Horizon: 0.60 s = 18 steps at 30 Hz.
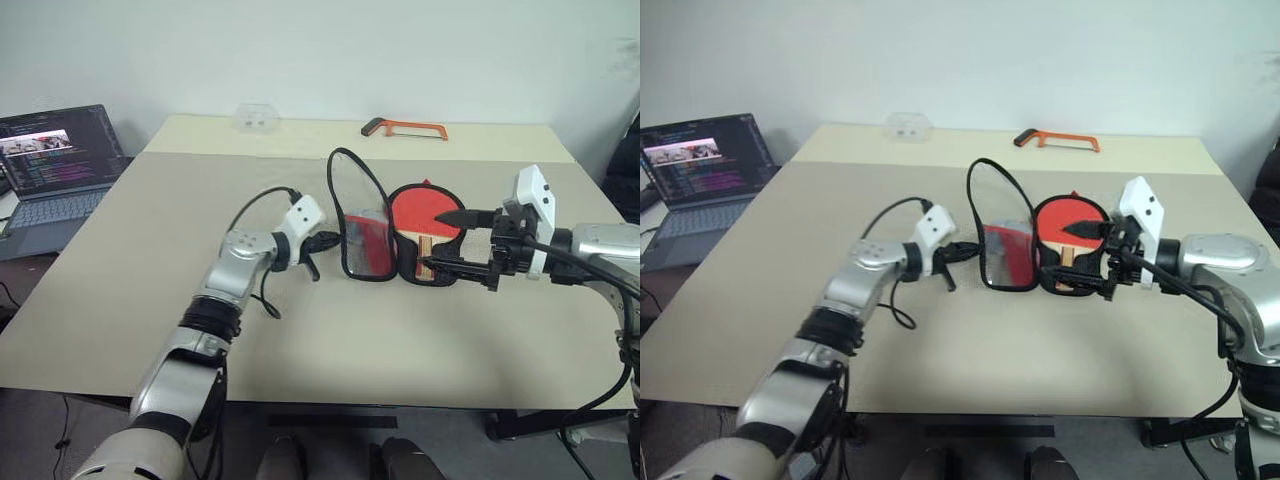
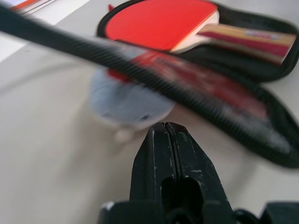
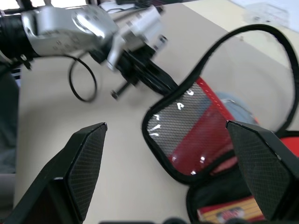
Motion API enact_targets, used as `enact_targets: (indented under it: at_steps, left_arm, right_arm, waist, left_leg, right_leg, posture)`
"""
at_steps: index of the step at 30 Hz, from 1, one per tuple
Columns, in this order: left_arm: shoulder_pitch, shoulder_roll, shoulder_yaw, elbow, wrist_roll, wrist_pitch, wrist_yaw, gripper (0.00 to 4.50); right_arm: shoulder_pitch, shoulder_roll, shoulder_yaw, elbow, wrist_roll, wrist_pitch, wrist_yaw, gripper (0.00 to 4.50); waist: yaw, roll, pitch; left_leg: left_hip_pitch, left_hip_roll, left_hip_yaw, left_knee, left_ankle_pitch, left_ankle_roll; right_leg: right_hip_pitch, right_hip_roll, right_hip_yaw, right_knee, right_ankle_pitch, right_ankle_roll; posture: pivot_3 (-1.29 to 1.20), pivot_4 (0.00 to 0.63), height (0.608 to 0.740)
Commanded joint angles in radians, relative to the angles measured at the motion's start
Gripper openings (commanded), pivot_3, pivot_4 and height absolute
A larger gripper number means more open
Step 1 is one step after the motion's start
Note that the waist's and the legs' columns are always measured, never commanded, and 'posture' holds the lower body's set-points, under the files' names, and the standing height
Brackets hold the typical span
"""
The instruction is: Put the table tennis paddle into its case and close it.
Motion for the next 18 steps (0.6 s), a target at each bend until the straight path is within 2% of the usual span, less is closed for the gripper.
enact_targets:
  at_steps: [1,5,11,13,18]
  left_arm:
    - [-0.042,-0.095,0.000,-0.070,-0.035,0.004,0.023,0.03]
    - [-0.108,-0.271,-0.008,0.008,-0.013,-0.039,0.129,0.03]
    - [-0.140,-0.441,-0.058,0.214,0.082,-0.097,0.301,0.03]
    - [-0.135,-0.453,-0.075,0.239,0.109,-0.102,0.316,0.03]
    - [-0.119,-0.359,-0.058,0.183,0.120,-0.075,0.297,0.03]
  right_arm:
    - [-0.002,-0.006,-0.020,-0.029,0.010,-0.027,-0.021,4.50]
    - [0.003,-0.019,-0.071,-0.026,0.020,-0.021,-0.062,4.50]
    - [0.023,-0.046,-0.194,-0.045,0.066,0.018,-0.136,4.50]
    - [0.034,-0.057,-0.216,-0.053,0.074,0.027,-0.158,4.50]
    - [0.049,-0.058,-0.269,-0.040,0.110,0.103,-0.241,4.50]
  waist:
    - [0.003,0.000,0.000]
    - [0.019,-0.001,0.000]
    - [0.019,-0.001,0.000]
    - [0.014,-0.001,0.000]
    - [0.005,-0.001,0.000]
  left_leg:
    - [0.000,0.000,0.000,0.000,0.000,0.000]
    - [0.000,-0.001,0.000,0.001,0.000,0.000]
    - [0.002,-0.001,-0.001,0.000,0.000,0.000]
    - [0.002,-0.002,-0.001,0.000,0.000,0.000]
    - [0.004,-0.001,-0.002,0.000,0.000,0.000]
  right_leg:
    - [0.000,0.000,0.000,0.000,0.000,0.000]
    - [0.000,0.000,0.000,0.000,0.000,0.000]
    - [0.003,0.000,0.000,-0.002,0.000,0.000]
    - [0.003,0.000,0.001,-0.002,0.000,0.000]
    - [0.003,0.001,0.001,0.001,0.000,0.000]
  posture:
    - [0.00,0.150,0.740]
    - [0.00,0.150,0.740]
    - [0.00,0.150,0.740]
    - [0.00,0.150,0.740]
    - [0.00,0.150,0.740]
